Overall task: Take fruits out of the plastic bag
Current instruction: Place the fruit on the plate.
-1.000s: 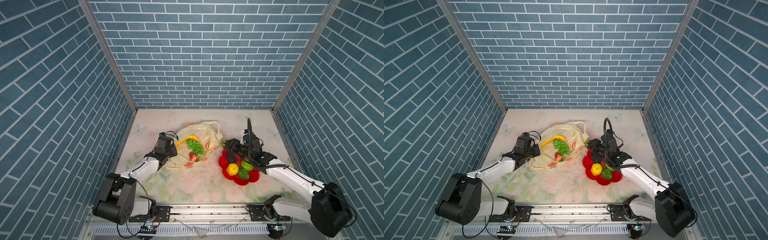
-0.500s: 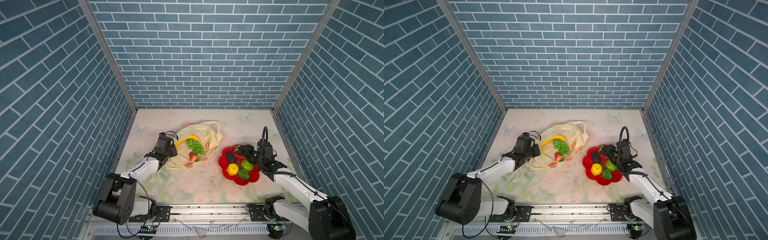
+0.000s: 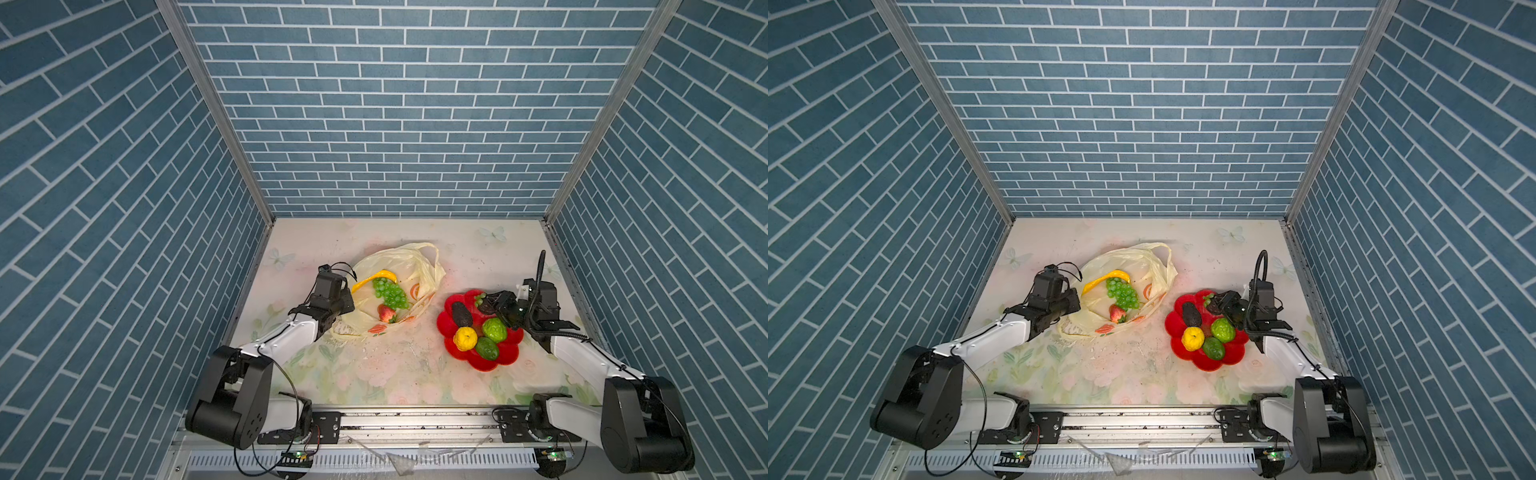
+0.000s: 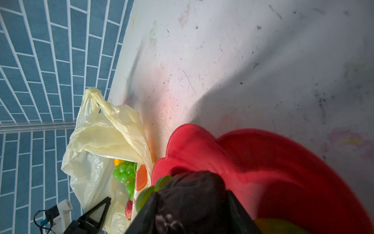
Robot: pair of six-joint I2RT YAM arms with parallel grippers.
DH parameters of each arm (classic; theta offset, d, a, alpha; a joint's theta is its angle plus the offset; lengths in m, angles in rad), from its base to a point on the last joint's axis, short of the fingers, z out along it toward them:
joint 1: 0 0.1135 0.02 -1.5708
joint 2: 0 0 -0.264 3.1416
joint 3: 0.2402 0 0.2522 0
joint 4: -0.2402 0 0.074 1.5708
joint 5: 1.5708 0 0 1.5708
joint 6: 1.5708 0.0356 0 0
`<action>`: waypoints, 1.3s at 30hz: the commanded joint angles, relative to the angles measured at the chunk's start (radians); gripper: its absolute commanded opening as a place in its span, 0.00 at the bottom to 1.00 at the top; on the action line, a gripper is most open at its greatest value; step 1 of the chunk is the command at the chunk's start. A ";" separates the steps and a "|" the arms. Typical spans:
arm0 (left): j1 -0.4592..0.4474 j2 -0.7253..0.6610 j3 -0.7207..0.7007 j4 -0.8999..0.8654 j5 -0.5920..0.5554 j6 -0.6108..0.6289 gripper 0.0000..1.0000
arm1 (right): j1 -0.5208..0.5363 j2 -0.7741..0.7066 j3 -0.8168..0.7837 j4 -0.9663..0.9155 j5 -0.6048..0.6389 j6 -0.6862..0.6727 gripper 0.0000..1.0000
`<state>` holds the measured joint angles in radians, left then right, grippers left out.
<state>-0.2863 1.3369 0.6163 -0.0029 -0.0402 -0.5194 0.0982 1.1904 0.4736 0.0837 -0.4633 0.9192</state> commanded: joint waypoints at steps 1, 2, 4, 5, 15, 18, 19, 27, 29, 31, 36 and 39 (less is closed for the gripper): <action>0.007 0.001 -0.008 -0.005 -0.017 0.012 0.00 | -0.006 0.036 0.020 -0.012 -0.077 -0.088 0.47; 0.006 0.002 -0.007 -0.004 -0.017 0.012 0.00 | -0.007 0.050 0.025 -0.015 -0.081 -0.103 0.47; 0.006 0.005 -0.006 -0.005 -0.014 0.012 0.00 | -0.008 0.076 0.037 -0.015 -0.090 -0.128 0.48; 0.006 0.005 -0.006 -0.005 -0.013 0.012 0.00 | -0.011 0.090 0.044 -0.018 -0.093 -0.138 0.48; 0.007 0.005 -0.006 -0.007 -0.016 0.015 0.00 | -0.017 0.170 0.071 0.002 -0.123 -0.205 0.54; 0.006 0.004 -0.007 -0.006 -0.018 0.016 0.00 | -0.021 0.173 0.066 -0.003 -0.113 -0.204 0.58; 0.006 0.005 -0.007 -0.006 -0.017 0.016 0.00 | -0.023 0.171 0.063 -0.008 -0.106 -0.206 0.60; 0.006 0.011 -0.004 -0.003 -0.014 0.013 0.00 | -0.025 0.118 0.071 -0.106 -0.011 -0.226 0.67; 0.006 0.011 -0.005 -0.003 -0.015 0.015 0.00 | -0.026 0.103 0.074 -0.128 0.007 -0.229 0.66; 0.006 0.011 -0.004 -0.003 -0.015 0.015 0.00 | -0.026 0.088 0.075 -0.139 0.016 -0.229 0.64; 0.007 0.015 -0.004 -0.003 -0.011 0.015 0.00 | -0.026 0.048 0.075 -0.168 0.037 -0.229 0.60; 0.006 0.015 -0.003 -0.002 -0.009 0.014 0.00 | -0.027 0.020 0.070 -0.193 0.074 -0.227 0.57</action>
<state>-0.2863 1.3411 0.6163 -0.0029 -0.0402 -0.5156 0.0769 1.2430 0.5117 -0.0589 -0.4442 0.7155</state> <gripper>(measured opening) 0.046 0.573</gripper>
